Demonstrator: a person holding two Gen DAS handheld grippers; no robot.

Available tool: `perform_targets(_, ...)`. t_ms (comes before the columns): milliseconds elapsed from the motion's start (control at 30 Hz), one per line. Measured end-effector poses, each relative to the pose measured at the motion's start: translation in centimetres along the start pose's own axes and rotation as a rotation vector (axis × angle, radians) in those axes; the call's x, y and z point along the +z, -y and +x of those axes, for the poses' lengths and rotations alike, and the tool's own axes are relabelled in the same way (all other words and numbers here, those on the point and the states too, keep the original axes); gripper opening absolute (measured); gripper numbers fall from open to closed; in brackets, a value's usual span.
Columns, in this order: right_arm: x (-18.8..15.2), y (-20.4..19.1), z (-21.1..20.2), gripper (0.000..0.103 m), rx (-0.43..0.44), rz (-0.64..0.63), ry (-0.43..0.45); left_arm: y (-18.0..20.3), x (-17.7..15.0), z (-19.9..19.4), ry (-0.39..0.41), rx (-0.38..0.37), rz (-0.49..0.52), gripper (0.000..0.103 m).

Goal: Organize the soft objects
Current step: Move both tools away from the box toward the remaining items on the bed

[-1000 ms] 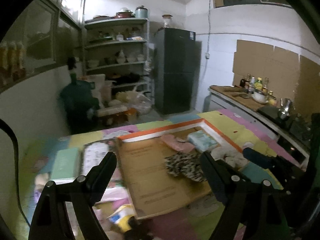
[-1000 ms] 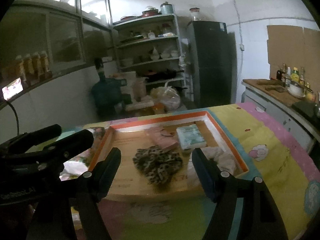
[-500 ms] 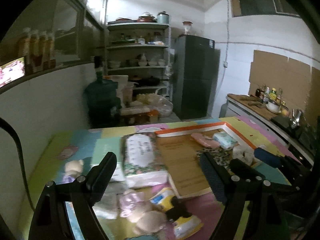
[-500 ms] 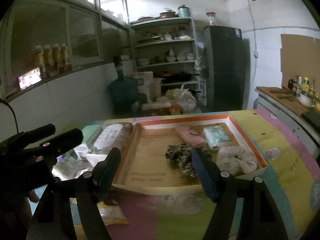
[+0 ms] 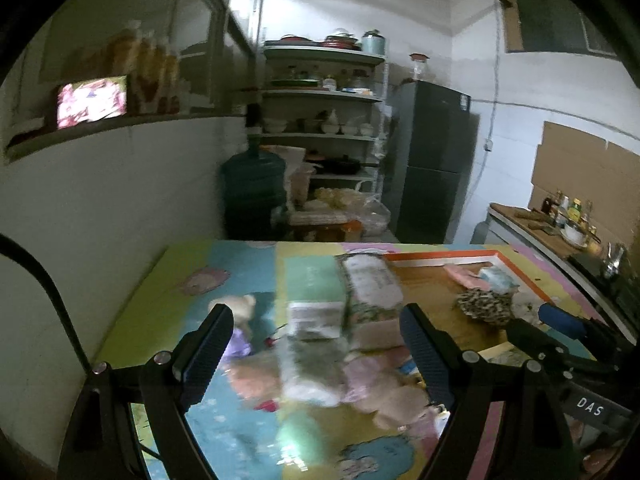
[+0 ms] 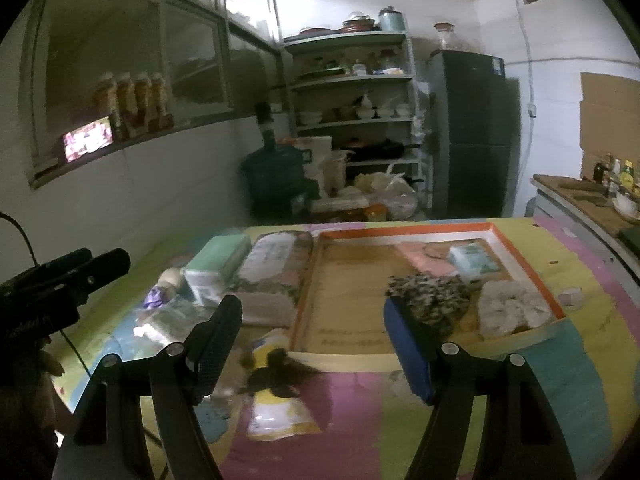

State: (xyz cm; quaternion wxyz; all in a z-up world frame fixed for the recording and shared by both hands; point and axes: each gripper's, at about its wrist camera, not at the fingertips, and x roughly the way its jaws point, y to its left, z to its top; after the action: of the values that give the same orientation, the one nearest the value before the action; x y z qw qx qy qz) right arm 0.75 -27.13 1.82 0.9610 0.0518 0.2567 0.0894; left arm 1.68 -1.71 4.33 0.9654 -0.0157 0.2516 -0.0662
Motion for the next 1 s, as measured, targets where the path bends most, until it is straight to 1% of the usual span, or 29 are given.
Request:
perform_targets(300, -1.0, -3.6, 2.4, 0.075, 0.062, -0.034, -0.067, -5.5, -1.9, 0.3, -0.036, 0.033, -0.075, 0.086)
perform_targets(433, -1.4, -5.0, 3.5, 0.075, 0.079, -0.05, -0.096, -7.1, -2.9, 0.7, -0.052, 0.012, -0.089, 0.086)
perform_targets(733, -2.2, -6.3, 5.6, 0.075, 0.094, -0.053, -0.154, -6.9, -5.0, 2.4, -0.123, -0.065, -0.035, 0.086)
perform_targets(900, -2.7, -6.5, 6.1, 0.075, 0.096, -0.058, -0.174, -6.4, -6.2, 3.7, -0.176, -0.107, -0.038, 0.086)
perform_targets(1000, -2.8, -6.6, 6.4, 0.075, 0.097, -0.059, -0.182, -6.0, -7.0, 4.5, -0.204, -0.118, -0.041, 0.086)
